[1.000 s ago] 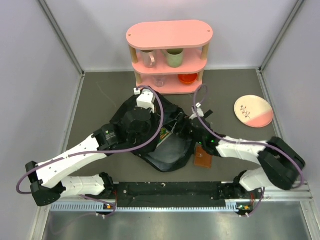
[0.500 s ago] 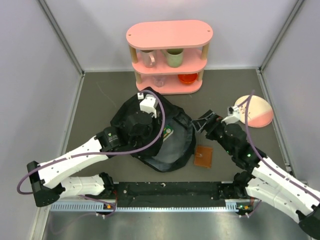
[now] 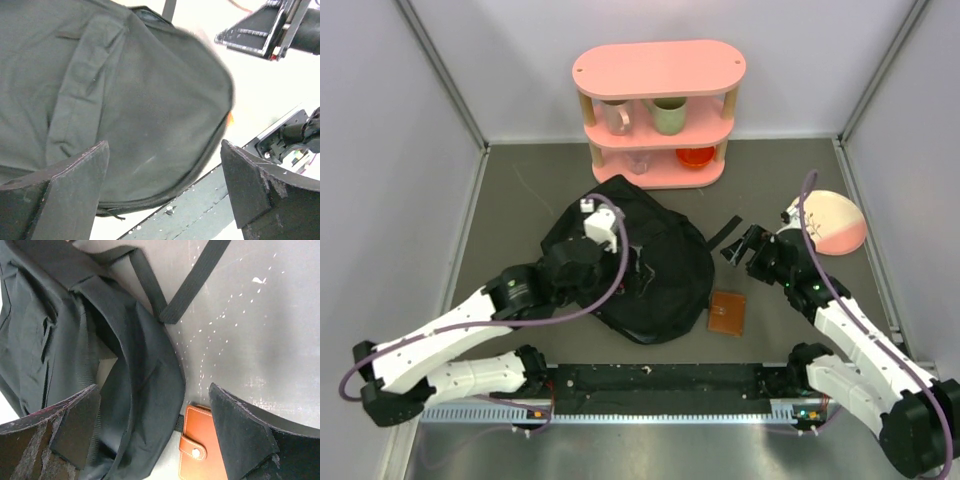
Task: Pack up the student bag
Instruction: Zip the student bag at the center of the board.
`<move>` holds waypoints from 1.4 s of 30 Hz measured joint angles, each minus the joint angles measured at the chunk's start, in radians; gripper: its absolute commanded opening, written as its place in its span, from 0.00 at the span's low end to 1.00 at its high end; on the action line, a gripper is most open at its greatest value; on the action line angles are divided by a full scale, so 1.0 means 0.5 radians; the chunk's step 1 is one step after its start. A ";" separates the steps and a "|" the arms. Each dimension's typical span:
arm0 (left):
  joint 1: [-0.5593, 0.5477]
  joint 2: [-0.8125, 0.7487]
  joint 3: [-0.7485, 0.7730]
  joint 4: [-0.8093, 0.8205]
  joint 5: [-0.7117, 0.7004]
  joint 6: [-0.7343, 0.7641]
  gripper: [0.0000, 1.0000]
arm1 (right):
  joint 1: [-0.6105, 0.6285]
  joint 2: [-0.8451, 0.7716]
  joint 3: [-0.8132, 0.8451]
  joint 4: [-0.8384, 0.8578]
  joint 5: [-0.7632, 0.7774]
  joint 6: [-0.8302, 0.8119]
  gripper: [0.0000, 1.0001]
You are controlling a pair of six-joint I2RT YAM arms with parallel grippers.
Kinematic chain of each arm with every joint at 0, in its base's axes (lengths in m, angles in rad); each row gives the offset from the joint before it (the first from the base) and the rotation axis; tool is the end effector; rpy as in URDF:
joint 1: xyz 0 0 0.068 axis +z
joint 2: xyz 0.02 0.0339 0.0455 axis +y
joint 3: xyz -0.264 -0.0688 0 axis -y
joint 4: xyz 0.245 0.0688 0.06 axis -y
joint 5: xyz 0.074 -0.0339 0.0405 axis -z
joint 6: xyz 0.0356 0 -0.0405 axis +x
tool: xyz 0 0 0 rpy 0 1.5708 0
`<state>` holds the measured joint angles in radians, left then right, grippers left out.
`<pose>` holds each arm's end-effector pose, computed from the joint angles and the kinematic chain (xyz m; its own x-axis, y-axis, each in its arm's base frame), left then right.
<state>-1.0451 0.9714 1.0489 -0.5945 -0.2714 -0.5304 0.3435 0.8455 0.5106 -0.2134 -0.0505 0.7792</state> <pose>0.1110 -0.1724 0.3567 -0.5764 0.0223 -0.8169 0.4925 0.8072 -0.3255 0.1778 0.0655 0.2301 -0.6141 0.5257 -0.5887 0.0767 0.7821 0.6184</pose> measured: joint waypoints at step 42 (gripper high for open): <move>0.542 -0.651 -0.996 -0.144 -0.103 -1.001 0.99 | -0.079 0.822 0.308 0.249 -0.916 -0.259 0.93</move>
<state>-0.7742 0.6460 0.5510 -0.6666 -0.3229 -1.0309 0.3042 1.2564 0.6647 -0.0887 -0.5083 0.6498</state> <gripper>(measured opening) 0.986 0.927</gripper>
